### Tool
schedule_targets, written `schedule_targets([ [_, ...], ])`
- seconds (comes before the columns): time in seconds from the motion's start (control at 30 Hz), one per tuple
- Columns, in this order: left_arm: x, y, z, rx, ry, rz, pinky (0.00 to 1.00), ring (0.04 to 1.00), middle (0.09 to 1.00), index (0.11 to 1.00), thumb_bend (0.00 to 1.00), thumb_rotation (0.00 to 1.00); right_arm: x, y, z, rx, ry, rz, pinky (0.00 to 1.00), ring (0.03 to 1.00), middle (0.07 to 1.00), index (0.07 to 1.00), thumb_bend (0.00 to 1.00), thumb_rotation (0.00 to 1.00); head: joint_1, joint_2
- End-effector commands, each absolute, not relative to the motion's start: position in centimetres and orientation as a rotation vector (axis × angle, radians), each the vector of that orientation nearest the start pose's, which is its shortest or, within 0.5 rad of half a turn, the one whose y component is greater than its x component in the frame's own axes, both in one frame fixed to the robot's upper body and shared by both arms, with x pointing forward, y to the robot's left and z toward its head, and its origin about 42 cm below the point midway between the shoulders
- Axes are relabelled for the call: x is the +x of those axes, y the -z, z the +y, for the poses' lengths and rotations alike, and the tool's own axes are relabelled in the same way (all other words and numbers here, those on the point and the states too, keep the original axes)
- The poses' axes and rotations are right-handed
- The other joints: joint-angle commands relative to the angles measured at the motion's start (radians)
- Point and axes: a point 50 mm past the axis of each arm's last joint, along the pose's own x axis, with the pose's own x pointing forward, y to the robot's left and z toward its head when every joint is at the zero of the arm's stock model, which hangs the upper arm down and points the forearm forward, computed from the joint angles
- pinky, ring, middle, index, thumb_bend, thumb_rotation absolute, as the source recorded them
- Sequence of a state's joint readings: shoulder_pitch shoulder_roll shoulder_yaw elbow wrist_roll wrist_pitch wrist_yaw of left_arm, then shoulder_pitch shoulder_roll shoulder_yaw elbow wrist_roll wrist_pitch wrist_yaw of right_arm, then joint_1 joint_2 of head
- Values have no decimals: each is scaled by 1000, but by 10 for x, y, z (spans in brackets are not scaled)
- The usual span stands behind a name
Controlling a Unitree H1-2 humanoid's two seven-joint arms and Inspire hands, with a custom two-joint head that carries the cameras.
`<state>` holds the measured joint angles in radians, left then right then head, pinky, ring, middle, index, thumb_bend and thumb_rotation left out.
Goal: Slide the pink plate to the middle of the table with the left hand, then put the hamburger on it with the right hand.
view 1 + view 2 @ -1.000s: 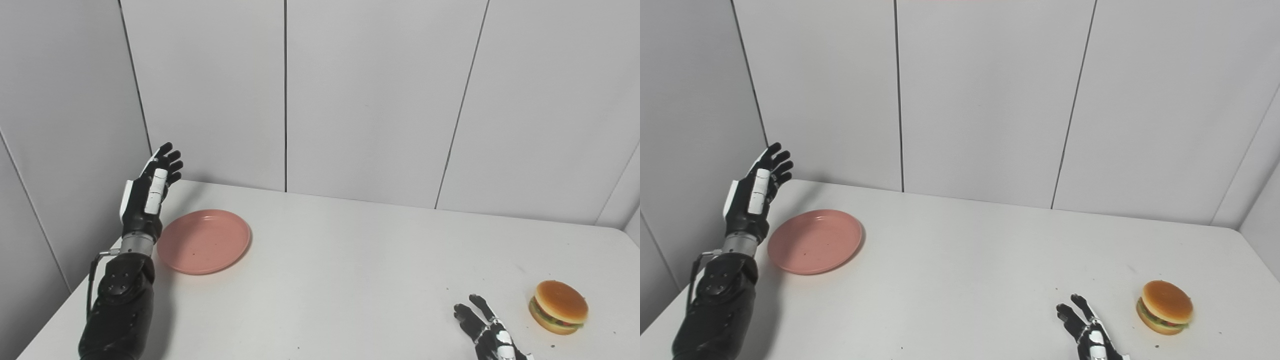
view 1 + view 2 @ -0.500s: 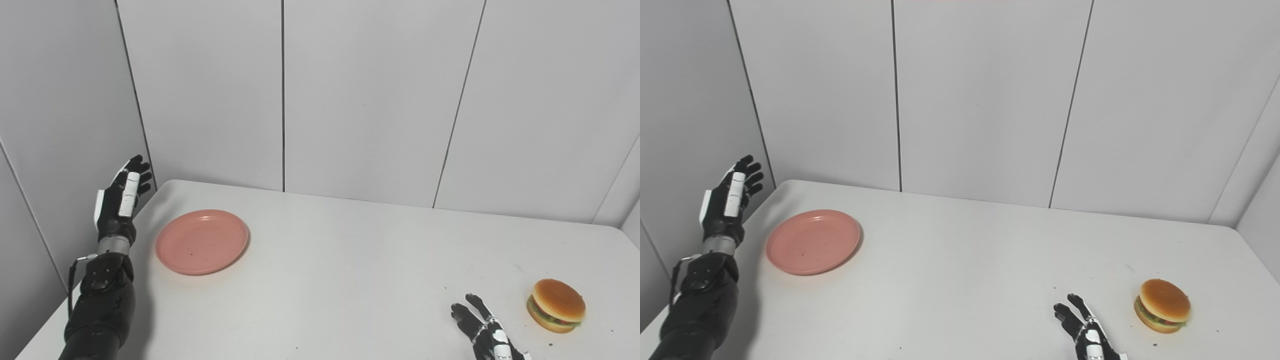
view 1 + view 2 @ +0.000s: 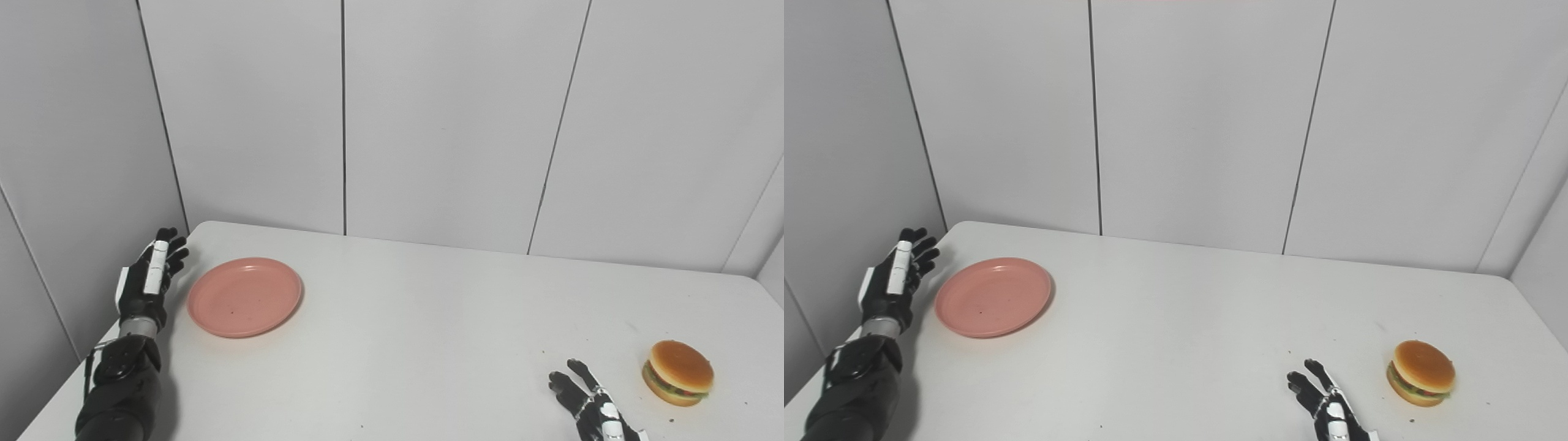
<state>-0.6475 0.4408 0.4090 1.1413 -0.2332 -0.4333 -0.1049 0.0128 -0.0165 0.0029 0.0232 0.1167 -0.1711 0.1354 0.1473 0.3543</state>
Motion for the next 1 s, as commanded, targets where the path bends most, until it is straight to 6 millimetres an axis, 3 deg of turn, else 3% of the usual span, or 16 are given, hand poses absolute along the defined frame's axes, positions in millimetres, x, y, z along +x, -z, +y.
schedule_targets([
  [0.0, 452, -158, 452, -28, -393, -184, 896, 865, 858, 821, 894, 835, 274, -61, -214, 94, -100, 33, 897, 822, 791, 861, 768, 1000, -1, 2],
  [0.13, 450, -150, 451, 0, -373, -141, 917, 899, 886, 828, 865, 858, 273, -62, -213, 95, -99, 36, 902, 825, 792, 861, 770, 1000, -6, 4],
  [0.23, 450, -145, 447, 10, -350, -125, 882, 871, 848, 794, 866, 863, 273, -63, -213, 102, -100, 34, 899, 817, 788, 859, 758, 1000, -9, 5],
  [0.63, 447, -128, 436, 2, -312, -79, 925, 893, 866, 850, 904, 849, 271, -65, -212, 96, -101, 34, 883, 807, 777, 854, 757, 1000, -18, 16],
  [0.97, 445, -120, 425, -24, -301, -77, 894, 876, 838, 804, 898, 834, 270, -64, -214, 92, -101, 43, 882, 803, 779, 858, 765, 1000, -16, 18],
])
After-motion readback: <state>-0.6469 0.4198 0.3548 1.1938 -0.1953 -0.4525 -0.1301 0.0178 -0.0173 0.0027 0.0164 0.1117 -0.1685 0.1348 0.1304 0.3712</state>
